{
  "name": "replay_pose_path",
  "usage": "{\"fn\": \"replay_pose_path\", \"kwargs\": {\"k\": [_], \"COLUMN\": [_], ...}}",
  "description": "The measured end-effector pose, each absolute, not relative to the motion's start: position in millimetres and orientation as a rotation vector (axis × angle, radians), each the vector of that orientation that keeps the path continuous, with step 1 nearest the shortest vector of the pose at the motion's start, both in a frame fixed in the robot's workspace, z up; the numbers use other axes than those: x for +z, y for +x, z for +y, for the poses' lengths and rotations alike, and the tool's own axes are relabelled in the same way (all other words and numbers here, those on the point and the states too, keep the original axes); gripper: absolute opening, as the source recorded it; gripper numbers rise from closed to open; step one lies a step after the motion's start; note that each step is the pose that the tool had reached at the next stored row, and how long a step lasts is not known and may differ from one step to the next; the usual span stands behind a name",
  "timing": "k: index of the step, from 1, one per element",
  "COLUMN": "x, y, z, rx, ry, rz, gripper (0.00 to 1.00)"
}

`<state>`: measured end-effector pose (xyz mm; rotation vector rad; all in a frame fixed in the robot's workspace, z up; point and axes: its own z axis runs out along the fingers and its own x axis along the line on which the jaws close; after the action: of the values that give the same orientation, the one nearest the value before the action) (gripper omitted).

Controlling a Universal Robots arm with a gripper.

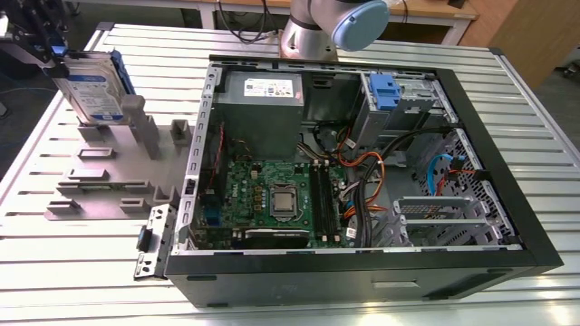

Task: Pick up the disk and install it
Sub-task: 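Pick up the disk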

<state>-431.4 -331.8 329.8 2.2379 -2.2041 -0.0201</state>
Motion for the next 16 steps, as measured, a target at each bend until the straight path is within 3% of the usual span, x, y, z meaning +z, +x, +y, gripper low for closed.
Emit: {"fn": "replay_pose_path", "kwargs": {"k": [16], "x": [333.9], "y": [-431.4], "z": [-331.8], "rx": [-0.02], "ry": [2.238], "rz": [-2.204], "gripper": [0.36]}}
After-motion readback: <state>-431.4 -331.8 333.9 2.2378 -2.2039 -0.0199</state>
